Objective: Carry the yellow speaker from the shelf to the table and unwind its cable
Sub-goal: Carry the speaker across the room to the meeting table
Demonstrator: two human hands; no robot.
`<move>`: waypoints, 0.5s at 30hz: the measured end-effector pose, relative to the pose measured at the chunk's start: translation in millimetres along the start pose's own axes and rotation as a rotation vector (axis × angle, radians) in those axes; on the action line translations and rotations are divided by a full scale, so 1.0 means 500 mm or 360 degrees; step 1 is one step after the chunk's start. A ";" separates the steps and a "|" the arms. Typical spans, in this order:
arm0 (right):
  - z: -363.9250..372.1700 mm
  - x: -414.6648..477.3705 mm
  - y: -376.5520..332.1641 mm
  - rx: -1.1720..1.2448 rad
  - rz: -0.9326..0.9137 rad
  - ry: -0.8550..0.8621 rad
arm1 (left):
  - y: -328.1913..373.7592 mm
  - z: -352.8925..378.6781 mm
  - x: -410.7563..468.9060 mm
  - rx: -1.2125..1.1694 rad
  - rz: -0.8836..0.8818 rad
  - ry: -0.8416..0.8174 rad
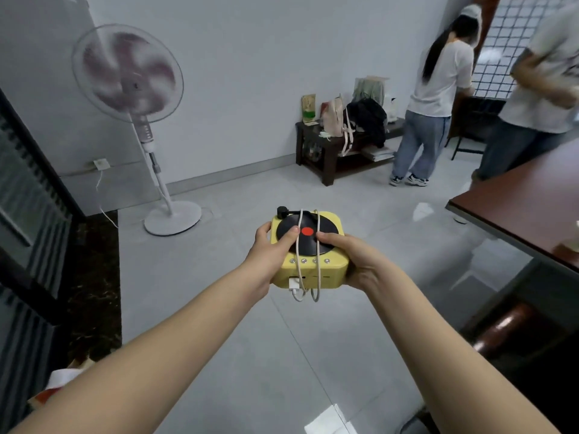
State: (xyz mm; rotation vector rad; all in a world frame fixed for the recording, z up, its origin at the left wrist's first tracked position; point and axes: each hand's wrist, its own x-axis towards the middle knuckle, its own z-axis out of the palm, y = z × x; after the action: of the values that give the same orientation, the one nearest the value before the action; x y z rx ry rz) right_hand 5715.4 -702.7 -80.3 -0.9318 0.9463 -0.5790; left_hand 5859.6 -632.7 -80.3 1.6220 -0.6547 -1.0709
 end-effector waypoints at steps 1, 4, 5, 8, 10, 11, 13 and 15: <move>0.002 0.026 -0.014 0.0024 -0.0008 0.0023 | 0.014 0.000 0.032 0.0013 0.0006 -0.0027; 0.008 0.106 -0.052 0.0070 -0.0016 0.0091 | 0.056 -0.002 0.125 0.0048 0.0005 -0.0119; 0.010 0.130 -0.063 0.0081 -0.0021 0.0112 | 0.068 -0.003 0.151 0.0058 0.0010 -0.0136; 0.015 0.206 -0.095 0.0133 -0.0061 0.0166 | 0.102 -0.006 0.237 0.0106 0.0022 -0.0194; 0.017 0.245 -0.111 0.0168 -0.0068 0.0195 | 0.118 -0.006 0.286 0.0131 0.0018 -0.0237; 0.017 0.263 -0.119 0.0180 -0.0069 0.0204 | 0.126 -0.004 0.307 0.0133 0.0015 -0.0254; 0.011 0.306 -0.137 0.0184 -0.0069 0.0252 | 0.140 0.005 0.357 0.0139 0.0013 -0.0275; 0.002 0.341 -0.156 0.0181 -0.0062 0.0294 | 0.152 0.017 0.401 0.0132 0.0002 -0.0314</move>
State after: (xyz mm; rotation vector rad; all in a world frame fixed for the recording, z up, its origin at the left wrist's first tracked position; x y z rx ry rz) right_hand 5796.8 -871.6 -84.3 -0.8058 1.0505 -0.7546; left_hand 5949.9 -827.2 -73.1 1.5983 -0.8401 -1.2270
